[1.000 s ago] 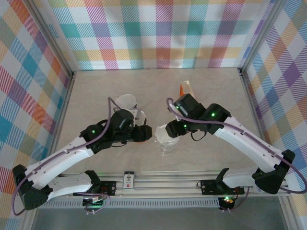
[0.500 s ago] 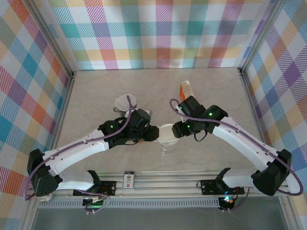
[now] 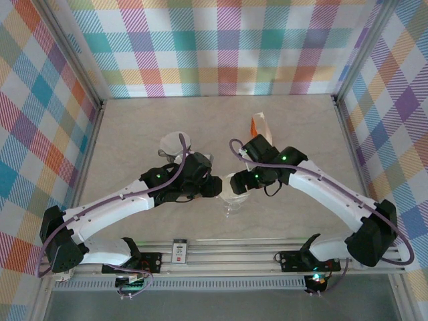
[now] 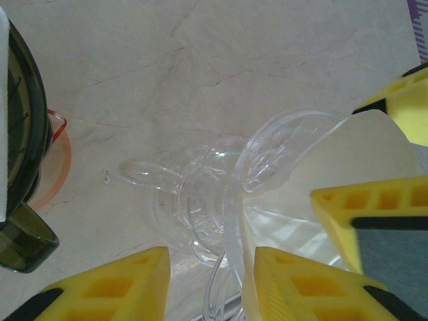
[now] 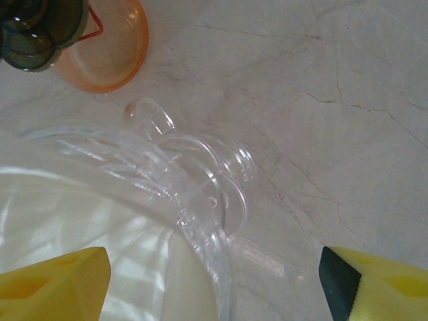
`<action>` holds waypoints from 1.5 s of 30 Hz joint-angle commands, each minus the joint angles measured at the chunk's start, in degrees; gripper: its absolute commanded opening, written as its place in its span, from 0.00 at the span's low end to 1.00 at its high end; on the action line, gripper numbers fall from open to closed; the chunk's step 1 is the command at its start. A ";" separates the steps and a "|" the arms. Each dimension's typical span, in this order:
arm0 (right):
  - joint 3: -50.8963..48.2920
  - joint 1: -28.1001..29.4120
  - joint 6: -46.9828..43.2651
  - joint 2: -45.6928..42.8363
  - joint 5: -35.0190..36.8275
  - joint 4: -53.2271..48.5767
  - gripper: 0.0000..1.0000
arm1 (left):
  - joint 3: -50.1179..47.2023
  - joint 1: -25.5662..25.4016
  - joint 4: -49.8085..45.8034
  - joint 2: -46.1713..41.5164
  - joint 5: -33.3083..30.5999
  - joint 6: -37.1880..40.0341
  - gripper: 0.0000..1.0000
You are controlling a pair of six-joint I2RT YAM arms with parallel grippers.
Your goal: Place the coffee filter in the dripper
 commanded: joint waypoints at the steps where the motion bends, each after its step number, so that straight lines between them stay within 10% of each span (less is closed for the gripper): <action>1: -1.38 0.50 -0.28 0.81 -0.79 1.46 0.83 | 0.81 -0.46 -0.40 0.57 -0.44 -0.59 0.38; 16: -6.08 0.55 0.01 4.07 1.31 5.94 0.83 | 0.17 -0.46 0.39 0.84 -0.52 -1.24 0.40; 30: -7.60 1.43 0.97 5.54 3.65 6.59 0.83 | -0.93 -0.46 2.94 0.79 -1.48 -2.02 0.62; 45: -4.05 1.55 2.19 1.60 2.40 5.43 0.84 | -0.18 -0.46 -0.93 2.28 -1.97 -2.30 0.35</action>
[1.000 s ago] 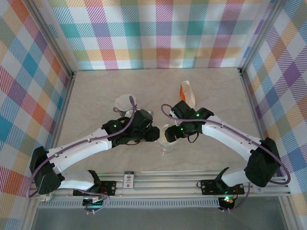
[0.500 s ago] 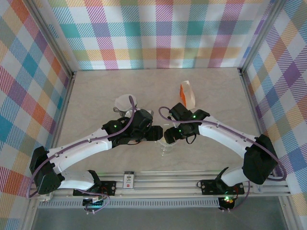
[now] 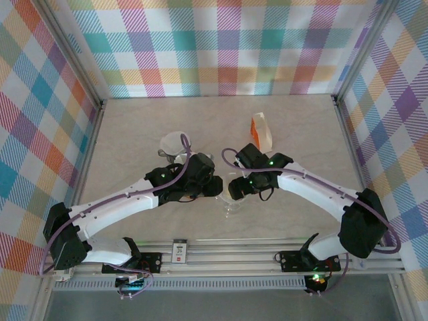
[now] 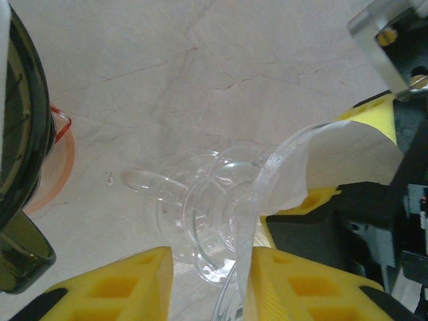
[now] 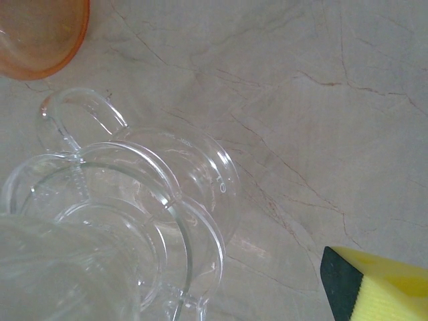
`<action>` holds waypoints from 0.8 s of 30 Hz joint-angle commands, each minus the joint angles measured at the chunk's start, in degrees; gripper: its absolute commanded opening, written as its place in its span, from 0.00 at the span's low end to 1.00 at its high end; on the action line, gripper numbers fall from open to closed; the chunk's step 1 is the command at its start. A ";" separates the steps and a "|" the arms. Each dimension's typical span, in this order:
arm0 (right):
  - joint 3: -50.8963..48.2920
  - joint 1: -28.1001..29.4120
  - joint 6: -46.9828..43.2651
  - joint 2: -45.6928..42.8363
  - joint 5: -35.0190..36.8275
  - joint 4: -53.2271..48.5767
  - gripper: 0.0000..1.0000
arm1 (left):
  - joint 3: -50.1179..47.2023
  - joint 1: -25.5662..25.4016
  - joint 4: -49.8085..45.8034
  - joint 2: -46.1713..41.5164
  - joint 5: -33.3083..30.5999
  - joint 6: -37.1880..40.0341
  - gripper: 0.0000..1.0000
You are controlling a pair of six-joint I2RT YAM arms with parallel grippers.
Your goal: Place the coffee filter in the dripper
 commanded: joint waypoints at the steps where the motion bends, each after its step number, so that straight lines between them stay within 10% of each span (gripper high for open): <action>1: 2.49 0.44 0.93 -2.22 -0.51 -1.30 0.84 | 0.28 -0.43 -2.19 0.27 -0.71 0.15 0.35; 24: 2.92 0.99 0.91 -2.75 1.97 -1.30 0.85 | -0.19 -0.43 -1.98 0.57 -0.54 0.04 0.34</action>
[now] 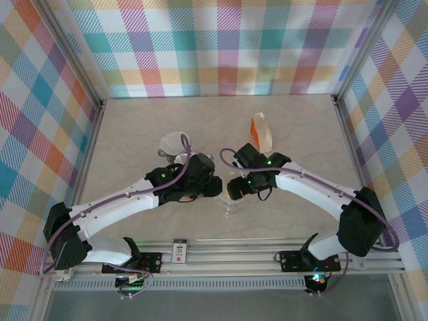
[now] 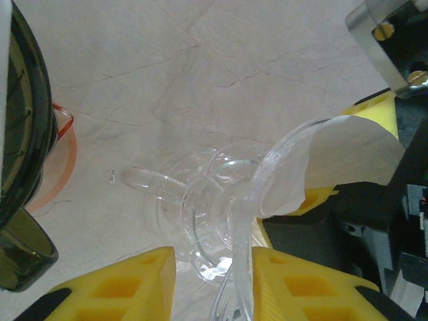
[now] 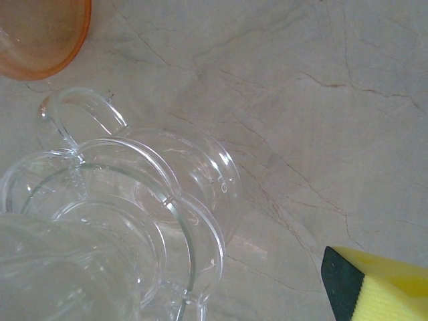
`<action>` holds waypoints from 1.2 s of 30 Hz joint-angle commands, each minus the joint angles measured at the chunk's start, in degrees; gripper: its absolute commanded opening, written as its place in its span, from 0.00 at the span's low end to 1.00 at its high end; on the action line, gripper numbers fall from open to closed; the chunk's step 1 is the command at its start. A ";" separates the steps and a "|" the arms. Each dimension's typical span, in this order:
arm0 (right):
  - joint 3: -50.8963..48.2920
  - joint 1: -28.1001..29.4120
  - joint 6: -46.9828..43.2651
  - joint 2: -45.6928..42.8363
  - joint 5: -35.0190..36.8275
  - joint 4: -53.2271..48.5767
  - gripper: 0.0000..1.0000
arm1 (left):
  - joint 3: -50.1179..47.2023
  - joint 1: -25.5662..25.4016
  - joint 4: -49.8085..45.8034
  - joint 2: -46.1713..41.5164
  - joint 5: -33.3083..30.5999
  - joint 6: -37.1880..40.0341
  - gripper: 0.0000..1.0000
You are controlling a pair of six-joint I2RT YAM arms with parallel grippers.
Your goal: Place the coffee filter in the dripper
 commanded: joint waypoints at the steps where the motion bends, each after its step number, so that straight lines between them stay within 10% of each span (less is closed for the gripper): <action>1: 2.36 0.27 0.49 -4.31 1.78 -1.17 0.85 | -0.20 -0.43 -1.55 0.43 -0.51 -0.10 0.34; 36: 2.48 -0.52 5.10 -18.40 10.17 -6.28 0.86 | -0.51 -0.39 -1.73 -0.63 -1.15 -0.61 0.34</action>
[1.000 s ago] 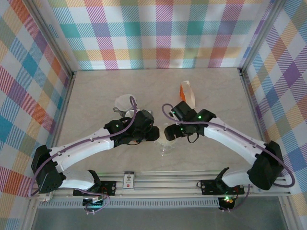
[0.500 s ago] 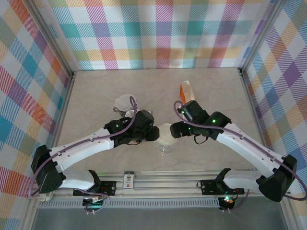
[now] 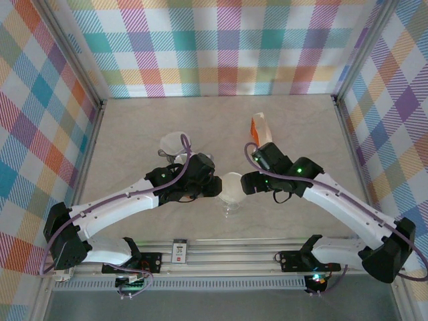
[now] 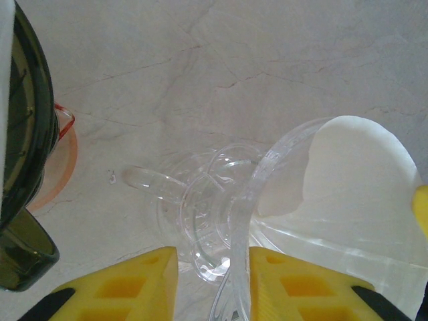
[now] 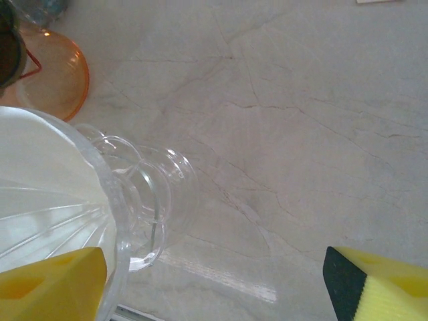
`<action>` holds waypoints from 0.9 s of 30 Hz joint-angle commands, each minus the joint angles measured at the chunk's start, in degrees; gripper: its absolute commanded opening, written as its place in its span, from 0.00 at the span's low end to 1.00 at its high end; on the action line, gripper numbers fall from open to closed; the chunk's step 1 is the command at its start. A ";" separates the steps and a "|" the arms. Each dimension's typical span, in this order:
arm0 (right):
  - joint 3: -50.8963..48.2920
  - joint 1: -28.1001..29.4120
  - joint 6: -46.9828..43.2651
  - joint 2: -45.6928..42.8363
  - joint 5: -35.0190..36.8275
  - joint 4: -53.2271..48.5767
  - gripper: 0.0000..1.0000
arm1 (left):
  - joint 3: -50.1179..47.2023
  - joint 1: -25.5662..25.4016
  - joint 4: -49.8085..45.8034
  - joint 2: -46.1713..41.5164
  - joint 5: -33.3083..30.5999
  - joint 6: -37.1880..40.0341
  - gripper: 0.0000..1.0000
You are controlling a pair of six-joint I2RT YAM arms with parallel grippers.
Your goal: Place the coffee filter in the dripper
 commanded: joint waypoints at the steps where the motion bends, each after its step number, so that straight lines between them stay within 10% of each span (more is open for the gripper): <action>1: 1.06 -0.41 -0.27 -3.61 1.94 0.74 0.86 | -0.45 -0.43 -1.63 -0.68 -0.98 -0.38 0.35; 16: -4.30 -0.48 3.32 -10.39 5.34 0.05 0.86 | 0.12 -0.39 -0.30 -2.76 -0.34 -0.35 0.50; 27: -2.10 0.49 -1.61 -3.36 -7.43 6.07 0.87 | -1.00 -0.43 -0.06 -2.17 0.17 -0.57 0.44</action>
